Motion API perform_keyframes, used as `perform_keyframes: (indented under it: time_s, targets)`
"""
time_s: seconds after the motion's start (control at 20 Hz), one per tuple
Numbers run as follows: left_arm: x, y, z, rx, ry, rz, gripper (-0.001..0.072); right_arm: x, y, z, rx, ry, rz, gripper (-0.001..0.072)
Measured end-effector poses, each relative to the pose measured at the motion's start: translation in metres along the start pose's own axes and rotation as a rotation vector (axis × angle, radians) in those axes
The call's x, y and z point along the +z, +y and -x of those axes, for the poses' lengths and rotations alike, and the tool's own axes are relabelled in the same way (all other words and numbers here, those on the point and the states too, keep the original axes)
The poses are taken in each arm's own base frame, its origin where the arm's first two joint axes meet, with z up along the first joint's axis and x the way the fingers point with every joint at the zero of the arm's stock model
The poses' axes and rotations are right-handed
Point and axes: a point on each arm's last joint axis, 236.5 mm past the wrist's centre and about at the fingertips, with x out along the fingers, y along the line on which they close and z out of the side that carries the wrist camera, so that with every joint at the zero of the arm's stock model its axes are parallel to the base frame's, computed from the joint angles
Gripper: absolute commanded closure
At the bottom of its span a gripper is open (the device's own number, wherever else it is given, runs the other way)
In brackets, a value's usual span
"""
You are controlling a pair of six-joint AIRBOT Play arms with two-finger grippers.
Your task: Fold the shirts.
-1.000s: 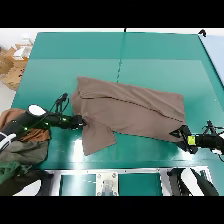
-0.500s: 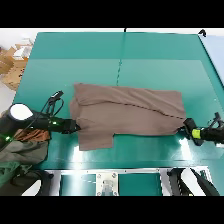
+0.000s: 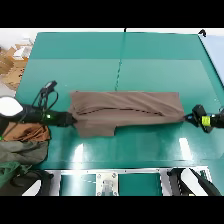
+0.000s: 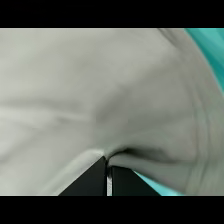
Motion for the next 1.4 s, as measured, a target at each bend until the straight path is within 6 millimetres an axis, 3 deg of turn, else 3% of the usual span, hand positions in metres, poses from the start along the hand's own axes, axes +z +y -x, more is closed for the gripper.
perform_keyframes:
  time_s: [0.2,0.25,0.3,0.35,0.4,0.45,0.5,0.55,0.6,0.7,0.85,0.9,0.95,1.0,1.2,1.4]
  targets:
    - [0.066,0.006,-0.009,0.024,-0.030,-0.039,0.0687,0.041,0.051,-0.016,0.072,0.000,0.060,0.0698]
    - [0.068,0.007,-0.010,0.025,-0.030,-0.040,0.0687,0.043,0.053,-0.017,0.073,0.002,0.061,0.0698]
    - [0.097,0.016,-0.025,0.034,-0.023,-0.042,0.0685,0.059,0.069,-0.038,0.089,0.027,0.066,0.0638]
    - [0.113,0.023,-0.037,0.039,-0.017,-0.039,0.0684,0.068,0.075,-0.053,0.094,0.041,0.063,0.0621]
    - [0.127,0.031,-0.049,0.043,-0.009,-0.034,0.0615,0.078,0.080,-0.068,0.102,0.049,0.054,0.0598]
    - [0.142,0.038,-0.061,0.049,-0.016,-0.029,0.0288,0.088,0.084,-0.083,0.105,0.056,0.045,0.0438]
    - [0.158,0.046,-0.072,0.057,-0.028,-0.026,0.0045,0.099,0.088,-0.098,0.112,0.059,0.038,0.0295]
    - [0.174,0.054,-0.079,0.067,-0.053,-0.021,0.0064,0.111,0.091,-0.109,0.119,0.062,0.039,0.0237]
    - [0.192,0.061,-0.082,0.080,-0.096,-0.013,0.0061,0.123,0.094,-0.115,0.127,0.057,0.053,0.0237]
    - [0.227,0.075,-0.074,0.108,-0.186,0.014,0.0061,0.142,0.096,-0.114,0.142,0.062,0.119,0.0191]
    - [0.249,0.090,-0.057,0.122,-0.232,0.054,0.0062,0.162,0.070,-0.100,0.101,0.080,0.234,0.0166]
    - [0.247,0.095,-0.053,0.124,-0.217,0.066,0.0126,0.164,0.057,-0.096,0.082,0.102,0.255,0.0166]
    - [0.244,0.097,-0.051,0.121,-0.197,0.076,0.0428,0.162,0.041,-0.093,0.066,0.136,0.271,0.0164]
    - [0.239,0.097,-0.050,0.118,-0.169,0.081,0.0675,0.159,0.027,-0.092,0.053,0.177,0.283,0.0164]
    - [0.219,0.096,-0.049,0.099,-0.075,0.089,0.0686,0.136,-0.010,-0.097,0.058,0.333,0.314,0.0163]
    - [0.210,0.087,-0.051,0.068,-0.035,0.091,0.0686,0.111,-0.004,-0.115,0.142,0.440,0.337,0.0164]
